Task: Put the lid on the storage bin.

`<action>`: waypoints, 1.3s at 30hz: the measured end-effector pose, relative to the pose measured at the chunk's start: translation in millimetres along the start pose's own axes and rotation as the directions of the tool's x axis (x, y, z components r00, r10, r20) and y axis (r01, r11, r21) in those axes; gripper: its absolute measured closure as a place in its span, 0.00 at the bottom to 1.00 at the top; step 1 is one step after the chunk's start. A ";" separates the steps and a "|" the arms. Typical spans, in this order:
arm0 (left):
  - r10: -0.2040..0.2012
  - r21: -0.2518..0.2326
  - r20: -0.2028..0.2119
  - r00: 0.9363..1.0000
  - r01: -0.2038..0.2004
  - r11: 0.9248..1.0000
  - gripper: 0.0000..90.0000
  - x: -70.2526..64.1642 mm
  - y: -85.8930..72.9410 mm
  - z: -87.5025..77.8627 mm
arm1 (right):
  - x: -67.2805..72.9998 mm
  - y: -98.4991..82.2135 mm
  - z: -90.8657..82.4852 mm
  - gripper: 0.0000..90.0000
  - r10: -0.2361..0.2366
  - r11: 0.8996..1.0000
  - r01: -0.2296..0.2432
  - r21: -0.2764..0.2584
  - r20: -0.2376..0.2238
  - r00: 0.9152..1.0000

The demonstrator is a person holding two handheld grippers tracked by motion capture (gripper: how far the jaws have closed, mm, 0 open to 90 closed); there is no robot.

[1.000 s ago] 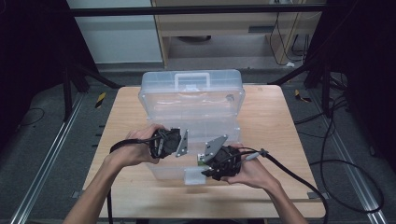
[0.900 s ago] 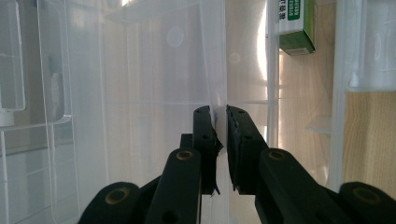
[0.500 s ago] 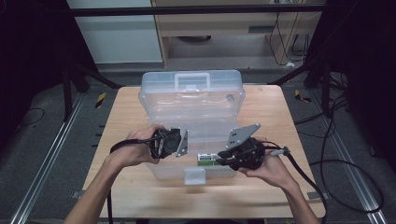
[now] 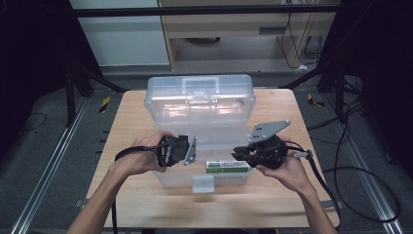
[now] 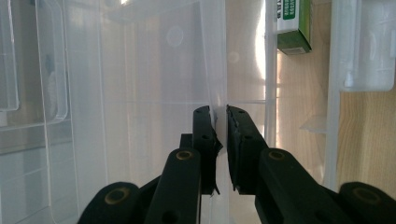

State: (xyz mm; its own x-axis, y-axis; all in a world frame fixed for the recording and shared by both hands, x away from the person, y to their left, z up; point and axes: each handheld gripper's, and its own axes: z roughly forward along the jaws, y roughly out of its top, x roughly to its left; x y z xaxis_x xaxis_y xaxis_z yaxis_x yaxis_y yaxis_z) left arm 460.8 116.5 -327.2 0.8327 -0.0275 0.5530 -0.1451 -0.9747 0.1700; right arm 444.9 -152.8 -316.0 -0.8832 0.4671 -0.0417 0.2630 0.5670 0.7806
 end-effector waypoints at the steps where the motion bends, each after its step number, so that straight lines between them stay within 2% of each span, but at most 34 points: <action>1: 0.001 0.000 0.000 1.000 -0.001 1.000 0.91 -0.2 -0.1 0.0 | -2.1 0.2 -0.7 0.88 0.010 1.000 -0.010 -0.002 0.018 1.000; 2: 0.001 0.000 0.000 1.000 -0.001 1.000 0.91 -0.2 -0.1 0.0 | -2.1 0.2 -0.7 0.88 0.010 1.000 -0.010 -0.002 0.018 1.000; 3: 0.001 0.000 0.001 1.000 -0.001 1.000 0.91 0.0 -0.1 -0.1 | -7.1 0.5 -2.0 0.89 0.036 0.999 -0.035 -0.013 0.054 0.998; 5: 0.003 0.002 0.001 1.000 -0.003 1.000 0.91 0.0 0.0 -0.1 | -10.9 1.1 -2.8 0.89 0.058 0.998 -0.056 -0.027 0.085 0.995; 9: 0.003 0.002 0.000 1.000 -0.003 1.000 0.91 -0.4 0.0 -0.1 | -22.4 0.3 -3.7 0.92 0.122 0.992 -0.116 -0.059 0.121 0.985; 10: 0.004 0.001 -0.001 1.000 -0.004 1.000 0.91 -0.5 0.0 0.0 | -22.4 0.3 -3.7 0.92 0.122 0.992 -0.116 -0.059 0.121 0.985; 11: 0.003 0.002 0.001 1.000 -0.003 1.000 0.91 -0.6 0.0 0.0 | -28.0 -1.6 -2.8 0.93 0.140 0.989 -0.133 -0.057 0.141 0.980; 15: 0.004 0.003 0.002 1.000 -0.004 1.000 0.91 -0.8 0.3 0.1 | -34.9 -5.5 -1.7 0.96 0.157 0.987 -0.149 -0.059 0.168 0.973; 29: 0.005 0.009 0.004 1.000 -0.005 1.000 0.91 -4.7 0.9 0.5 | -52.6 -8.8 -2.9 1.00 0.247 0.964 -0.220 -0.148 0.203 0.948; 39: 0.008 0.010 0.024 1.000 -0.009 1.000 0.91 -12.8 0.2 2.5 | -57.7 -13.8 -4.0 1.00 0.272 0.957 -0.241 -0.163 0.210 0.939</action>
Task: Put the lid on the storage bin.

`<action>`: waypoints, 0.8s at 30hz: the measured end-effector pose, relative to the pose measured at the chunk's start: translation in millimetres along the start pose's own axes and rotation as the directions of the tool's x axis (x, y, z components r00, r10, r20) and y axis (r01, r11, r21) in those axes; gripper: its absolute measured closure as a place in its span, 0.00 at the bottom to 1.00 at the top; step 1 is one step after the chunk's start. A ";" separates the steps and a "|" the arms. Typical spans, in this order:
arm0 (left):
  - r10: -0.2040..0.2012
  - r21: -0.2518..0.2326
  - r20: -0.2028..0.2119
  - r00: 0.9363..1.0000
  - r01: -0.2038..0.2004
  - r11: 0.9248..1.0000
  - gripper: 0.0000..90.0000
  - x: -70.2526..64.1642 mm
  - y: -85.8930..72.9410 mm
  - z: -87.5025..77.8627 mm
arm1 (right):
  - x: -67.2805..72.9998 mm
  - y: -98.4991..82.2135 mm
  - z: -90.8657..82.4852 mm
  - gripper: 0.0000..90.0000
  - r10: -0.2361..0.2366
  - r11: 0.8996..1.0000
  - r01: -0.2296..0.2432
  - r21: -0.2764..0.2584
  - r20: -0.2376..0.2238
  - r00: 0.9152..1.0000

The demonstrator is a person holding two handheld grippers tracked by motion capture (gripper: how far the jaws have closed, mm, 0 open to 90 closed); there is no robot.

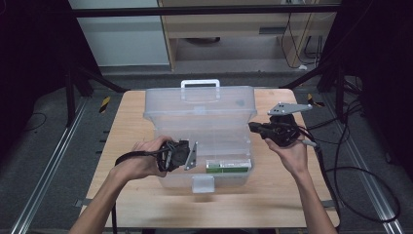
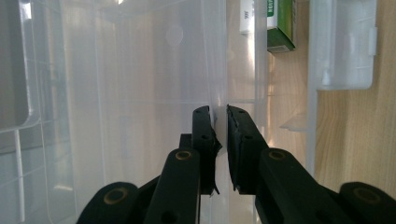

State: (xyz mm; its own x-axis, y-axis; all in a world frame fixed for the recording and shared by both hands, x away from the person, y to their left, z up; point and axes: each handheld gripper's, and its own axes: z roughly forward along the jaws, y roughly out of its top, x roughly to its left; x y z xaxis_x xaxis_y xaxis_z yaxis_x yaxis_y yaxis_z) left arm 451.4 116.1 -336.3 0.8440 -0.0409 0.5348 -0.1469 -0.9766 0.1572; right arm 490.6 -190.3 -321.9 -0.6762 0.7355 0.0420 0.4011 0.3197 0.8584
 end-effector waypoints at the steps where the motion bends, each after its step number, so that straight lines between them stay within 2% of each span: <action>1: -0.004 -0.001 0.006 1.000 0.004 1.000 0.91 -0.8 -0.1 0.4 | -0.4 -0.7 0.2 1.00 0.003 1.000 -0.003 0.002 0.000 1.000; 8: -0.010 -0.010 0.018 1.000 0.010 1.000 0.90 -7.3 -0.8 3.7 | -0.3 -7.8 1.2 1.00 0.007 1.000 -0.007 0.011 -0.005 1.000; 11: -0.023 -0.013 0.026 0.999 0.023 1.000 0.89 -7.7 -1.3 4.4 | -0.2 -10.2 0.4 1.00 0.010 1.000 -0.010 0.013 -0.016 1.000; 14: -0.059 -0.045 0.038 0.998 0.060 0.997 0.88 -7.3 -5.9 4.2 | 0.3 -12.1 -0.2 1.00 0.005 1.000 -0.004 0.018 -0.021 1.000; 19: -0.132 -0.099 0.030 0.991 0.134 0.986 0.87 -6.9 -19.1 -5.4 | 1.0 -13.2 -0.4 1.00 0.002 1.000 -0.002 0.019 -0.024 1.000; 20: -0.132 -0.099 0.030 0.991 0.134 0.986 0.87 -6.9 -19.1 -5.4 | 1.1 -13.2 -0.3 1.00 0.002 1.000 -0.002 0.019 -0.024 1.000; 21: -0.170 -0.122 0.028 0.985 0.173 0.977 0.88 -6.9 -27.5 -11.8 | 1.1 -13.2 -0.2 1.00 0.001 1.000 0.000 0.019 -0.023 1.000; 22: -0.170 -0.122 0.028 0.985 0.173 0.977 0.89 -6.9 -27.5 -11.8 | 1.2 -13.2 -0.3 1.00 0.003 1.000 -0.002 0.019 -0.024 1.000; 23: -0.213 -0.142 0.020 0.977 0.214 0.967 0.89 -6.6 -35.3 -16.9 | 1.4 -13.3 -0.3 1.00 0.002 1.000 -0.001 0.020 -0.024 1.000; 24: -0.230 -0.153 0.024 0.973 0.230 0.961 0.90 -6.2 -39.4 -19.4 | 1.4 -13.3 -0.2 1.00 0.000 1.000 0.001 0.020 -0.027 1.000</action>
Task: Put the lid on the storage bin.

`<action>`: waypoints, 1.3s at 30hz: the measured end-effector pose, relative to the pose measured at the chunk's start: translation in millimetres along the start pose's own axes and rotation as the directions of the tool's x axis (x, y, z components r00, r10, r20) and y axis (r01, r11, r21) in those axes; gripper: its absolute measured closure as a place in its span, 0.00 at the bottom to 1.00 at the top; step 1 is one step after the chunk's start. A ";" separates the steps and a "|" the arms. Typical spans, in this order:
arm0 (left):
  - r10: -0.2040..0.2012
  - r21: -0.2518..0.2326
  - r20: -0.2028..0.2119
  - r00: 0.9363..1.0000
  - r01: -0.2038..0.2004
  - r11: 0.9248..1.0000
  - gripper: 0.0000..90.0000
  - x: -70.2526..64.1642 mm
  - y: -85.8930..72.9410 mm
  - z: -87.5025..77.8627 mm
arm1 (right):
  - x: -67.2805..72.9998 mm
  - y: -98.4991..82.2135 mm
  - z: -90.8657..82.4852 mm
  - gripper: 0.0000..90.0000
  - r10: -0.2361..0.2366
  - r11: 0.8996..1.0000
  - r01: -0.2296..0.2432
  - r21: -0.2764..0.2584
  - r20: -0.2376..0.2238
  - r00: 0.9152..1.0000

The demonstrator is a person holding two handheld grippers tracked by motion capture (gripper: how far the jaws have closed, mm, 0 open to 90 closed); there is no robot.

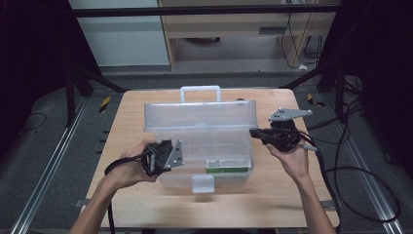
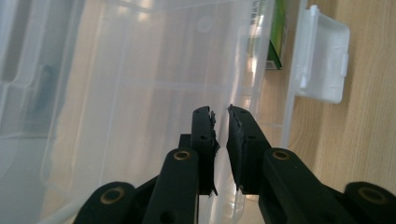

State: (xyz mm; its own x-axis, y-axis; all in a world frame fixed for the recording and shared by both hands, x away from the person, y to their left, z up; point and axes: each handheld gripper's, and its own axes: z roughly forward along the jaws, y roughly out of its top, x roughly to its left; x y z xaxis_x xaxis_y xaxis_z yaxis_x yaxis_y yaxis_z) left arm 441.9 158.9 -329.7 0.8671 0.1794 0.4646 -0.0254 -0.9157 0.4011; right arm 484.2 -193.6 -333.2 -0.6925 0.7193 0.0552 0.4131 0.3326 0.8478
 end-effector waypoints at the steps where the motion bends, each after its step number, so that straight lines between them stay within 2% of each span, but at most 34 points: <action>1: -0.017 -0.015 -0.007 1.000 0.017 1.000 0.90 0.6 -3.3 -3.3 | 0.3 -0.1 0.2 1.00 -0.001 1.000 0.001 -0.001 0.001 1.000; 2: -0.017 -0.015 -0.007 1.000 0.017 1.000 0.91 0.6 -3.3 -3.3 | 0.3 -0.1 0.2 1.00 -0.001 1.000 0.001 -0.001 0.001 1.000; 3: -0.065 -0.052 -0.019 0.998 0.064 0.997 0.92 1.3 -10.6 -8.8 | 0.6 -0.3 0.1 1.00 -0.003 1.000 0.003 0.000 0.001 1.000; 4: -0.090 -0.067 -0.032 0.995 0.087 0.994 0.93 1.8 -14.4 -11.6 | 0.5 -0.5 0.1 1.00 -0.003 1.000 0.003 0.000 0.000 1.000; 5: -0.090 -0.067 -0.032 0.995 0.087 0.994 0.93 1.8 -14.4 -11.6 | 0.5 -0.5 0.1 1.00 -0.003 1.000 0.003 0.000 0.000 1.000; 6: -0.142 -0.095 -0.034 0.989 0.138 0.986 0.94 3.4 -22.6 -16.9 | 0.3 -1.2 -0.1 1.00 0.000 1.000 0.000 0.002 -0.003 1.000; 7: -0.142 -0.095 -0.034 0.989 0.138 0.986 0.95 3.4 -22.6 -16.9 | 0.3 -1.2 -0.1 1.00 0.000 1.000 0.000 0.002 -0.003 1.000; 8: -0.195 -0.124 -0.046 0.980 0.188 0.974 0.96 5.4 -31.5 -21.7 | 0.5 -2.1 -0.2 1.00 -0.003 1.000 0.003 0.002 -0.004 1.000; 10: -0.242 -0.154 -0.061 0.968 0.230 0.961 0.96 6.7 -39.9 -24.3 | 0.7 -2.8 -0.2 1.00 -0.004 1.000 0.004 0.005 -0.006 1.000; 11: -0.242 -0.154 -0.061 0.968 0.230 0.961 0.96 6.7 -39.9 -24.3 | 0.7 -2.8 -0.2 1.00 -0.004 1.000 0.004 0.005 -0.006 1.000; 12: -0.272 -0.159 -0.072 0.960 0.258 0.953 0.96 7.6 -45.7 -26.1 | 0.9 -3.1 -0.4 1.00 -0.002 1.000 0.002 0.006 -0.006 1.000; 13: -0.328 -0.188 -0.086 0.941 0.308 0.933 0.95 8.8 -55.2 -27.4 | 1.2 -3.9 -0.5 1.00 -0.004 1.000 0.004 0.007 -0.008 1.000; 15: -0.407 -0.231 -0.082 0.910 0.380 0.896 0.97 9.9 -66.9 -27.3 | 1.6 -5.1 -0.5 1.00 -0.004 1.000 0.004 0.011 -0.011 1.000; 16: -0.407 -0.231 -0.082 0.910 0.380 0.896 0.98 9.9 -66.9 -27.3 | 1.6 -5.1 -0.5 1.00 -0.004 1.000 0.004 0.011 -0.011 1.000; 17: -0.478 -0.256 -0.081 0.875 0.445 0.858 0.99 11.7 -77.9 -26.2 | 1.8 -6.7 -0.6 1.00 -0.005 1.000 0.006 0.013 -0.014 1.000; 18: -0.510 -0.267 -0.084 0.856 0.473 0.839 0.99 12.2 -82.4 -25.0 | 2.2 -7.6 -0.8 1.00 -0.002 1.000 0.002 0.015 -0.015 1.000; 19: -0.532 -0.276 -0.080 0.843 0.494 0.824 0.99 12.5 -86.0 -23.5 | 2.4 -8.6 -0.7 1.00 -0.004 1.000 0.004 0.017 -0.014 1.000; 20: -0.543 -0.283 -0.077 0.836 0.504 0.816 0.99 12.5 -88.0 -22.4 | 2.7 -9.7 -0.5 1.00 -0.005 1.000 0.005 0.021 -0.012 1.000; 21: -0.560 -0.289 -0.076 0.825 0.519 0.804 0.99 12.1 -90.1 -20.6 | 2.6 -10.5 -0.3 1.00 -0.006 1.000 0.007 0.023 -0.008 1.000; 23: -0.575 -0.295 -0.087 0.814 0.530 0.795 0.99 11.5 -90.7 -19.1 | 1.8 -13.5 0.5 1.00 -0.003 1.000 0.003 0.029 -0.008 1.000; 25: -0.595 -0.307 -0.085 0.799 0.547 0.779 0.99 11.7 -90.3 -18.7 | 1.0 -16.2 1.1 1.00 0.000 0.999 0.000 0.036 -0.007 1.000; 26: -0.595 -0.307 -0.085 0.799 0.547 0.779 0.99 11.7 -90.3 -18.7 | 1.0 -16.2 1.1 1.00 0.000 0.999 0.000 0.036 -0.007 1.000; 27: -0.610 -0.309 -0.086 0.788 0.561 0.768 0.99 12.2 -89.9 -18.6 | 0.7 -18.9 1.2 1.00 0.008 0.999 -0.007 0.042 -0.011 1.000; 33: -0.630 -0.299 -0.096 0.770 0.582 0.756 0.99 7.2 -90.2 -12.7 | 0.9 -25.9 0.9 1.00 0.011 0.999 -0.011 0.049 -0.002 1.000; 34: -0.631 -0.299 -0.089 0.771 0.584 0.755 0.99 6.1 -91.1 -11.7 | 0.7 -27.5 0.9 1.00 0.006 0.999 -0.006 0.049 -0.002 1.000; 35: -0.627 -0.303 -0.091 0.773 0.579 0.757 0.99 5.6 -92.1 -10.5 | 0.6 -29.0 0.8 1.00 0.004 0.999 -0.004 0.051 -0.002 1.000; 37: -0.628 -0.299 -0.093 0.772 0.580 0.758 0.99 3.7 -94.0 -8.8 | 1.8 -31.9 0.7 0.99 0.002 0.998 -0.002 0.059 0.001 1.000; 39: -0.644 -0.289 -0.083 0.760 0.600 0.746 0.99 -0.1 -96.8 -6.8 | 2.9 -34.5 0.9 0.99 -0.003 0.998 0.003 0.066 0.003 1.000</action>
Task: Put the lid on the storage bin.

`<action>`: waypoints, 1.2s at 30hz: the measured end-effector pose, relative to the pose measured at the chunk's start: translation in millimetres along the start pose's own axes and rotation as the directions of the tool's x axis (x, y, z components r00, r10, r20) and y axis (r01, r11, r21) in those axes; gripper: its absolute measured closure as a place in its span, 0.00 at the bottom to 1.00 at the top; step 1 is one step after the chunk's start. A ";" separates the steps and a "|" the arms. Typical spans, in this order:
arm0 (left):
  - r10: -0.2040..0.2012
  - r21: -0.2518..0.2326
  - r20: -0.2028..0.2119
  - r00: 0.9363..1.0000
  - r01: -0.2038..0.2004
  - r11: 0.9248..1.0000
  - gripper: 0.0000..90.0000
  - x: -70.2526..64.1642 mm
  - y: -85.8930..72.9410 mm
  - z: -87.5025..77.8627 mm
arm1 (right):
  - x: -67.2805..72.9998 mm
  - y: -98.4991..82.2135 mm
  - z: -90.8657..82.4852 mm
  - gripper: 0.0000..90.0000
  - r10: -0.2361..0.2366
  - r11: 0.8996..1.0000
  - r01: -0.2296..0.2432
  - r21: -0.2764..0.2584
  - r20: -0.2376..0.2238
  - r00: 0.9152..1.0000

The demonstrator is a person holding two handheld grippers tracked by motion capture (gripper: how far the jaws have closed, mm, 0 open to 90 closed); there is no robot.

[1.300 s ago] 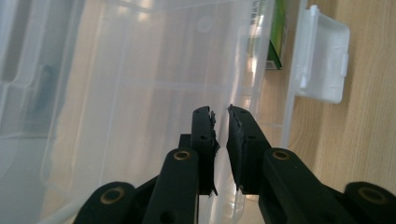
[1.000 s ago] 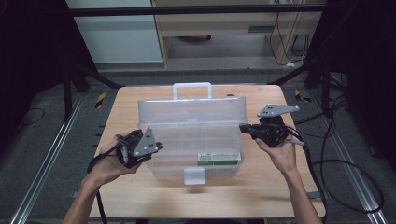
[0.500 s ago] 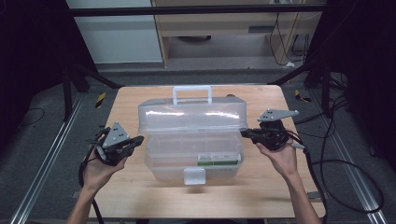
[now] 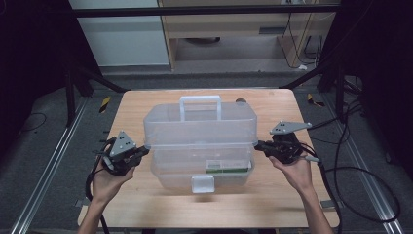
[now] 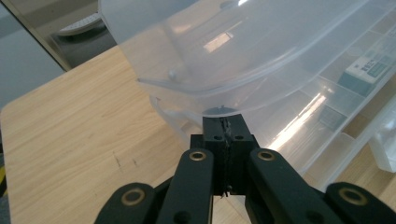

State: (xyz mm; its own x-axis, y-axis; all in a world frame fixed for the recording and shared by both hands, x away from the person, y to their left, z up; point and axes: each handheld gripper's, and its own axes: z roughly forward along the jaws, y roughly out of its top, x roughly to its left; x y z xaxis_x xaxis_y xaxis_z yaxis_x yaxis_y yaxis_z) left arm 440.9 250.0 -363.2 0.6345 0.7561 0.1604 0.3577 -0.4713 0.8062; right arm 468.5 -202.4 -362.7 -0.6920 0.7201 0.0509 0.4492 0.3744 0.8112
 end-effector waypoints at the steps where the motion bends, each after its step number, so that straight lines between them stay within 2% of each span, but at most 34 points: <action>1: -0.004 -0.002 -0.001 1.000 0.004 1.000 0.99 -0.4 -2.2 0.3 | 0.3 -1.4 0.4 0.99 -0.002 1.000 0.002 0.004 0.003 1.000; 6: -0.014 0.008 0.002 1.000 0.014 1.000 0.99 -1.6 -10.7 2.2 | -0.4 -9.8 3.3 0.97 0.003 1.000 -0.004 0.029 0.014 1.000; 16: 0.005 0.067 -0.019 1.000 -0.004 0.998 0.99 -5.9 -22.5 9.0 | -1.3 -24.1 10.5 0.97 0.009 0.998 -0.011 0.065 0.038 0.999; 23: 0.017 0.110 -0.015 1.000 -0.015 0.994 0.99 -6.6 -28.8 13.4 | -0.5 -29.3 14.5 0.96 -0.004 0.996 -0.001 0.090 0.057 0.998; 24: 0.020 0.125 -0.024 0.999 -0.017 0.992 0.99 -6.1 -30.5 14.6 | 0.9 -30.9 17.1 0.96 -0.024 0.994 0.015 0.106 0.081 0.996; 26: 0.012 0.125 -0.029 1.000 -0.008 0.992 0.99 -5.3 -32.4 15.1 | 0.8 -31.7 17.7 0.96 -0.025 0.994 0.016 0.104 0.086 0.996; 27: -0.004 0.113 -0.009 1.000 0.005 0.994 0.99 -4.4 -32.8 14.8 | 0.3 -31.7 17.0 0.96 -0.016 0.995 0.008 0.101 0.084 0.996; 29: -0.010 0.115 -0.004 1.000 0.010 0.993 0.99 -4.3 -32.5 14.5 | -0.4 -31.8 16.8 0.95 -0.005 0.996 -0.001 0.093 0.071 0.997; 30: 0.009 0.140 -0.058 0.998 -0.001 0.990 0.99 -4.7 -31.7 14.7 | -0.9 -32.2 17.0 0.95 -0.009 0.996 0.002 0.094 0.073 0.997; 32: -0.014 0.139 -0.075 0.997 0.024 0.990 0.99 -0.6 -33.8 14.0 | -2.0 -33.7 17.1 0.95 -0.017 0.995 0.007 0.104 0.093 0.995; 36: -0.051 0.143 -0.129 0.990 0.069 0.987 0.96 10.8 -41.6 13.0 | -11.9 -40.6 12.1 0.92 0.003 0.994 -0.018 0.108 0.142 0.990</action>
State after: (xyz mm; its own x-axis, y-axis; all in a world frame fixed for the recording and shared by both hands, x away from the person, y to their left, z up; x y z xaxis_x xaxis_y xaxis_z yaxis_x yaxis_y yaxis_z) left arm 441.8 271.8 -402.4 0.5221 0.8311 0.1915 0.4953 -0.4782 0.7253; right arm 465.3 -219.1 -403.3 -0.6035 0.7968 -0.0301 0.5199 0.4219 0.7428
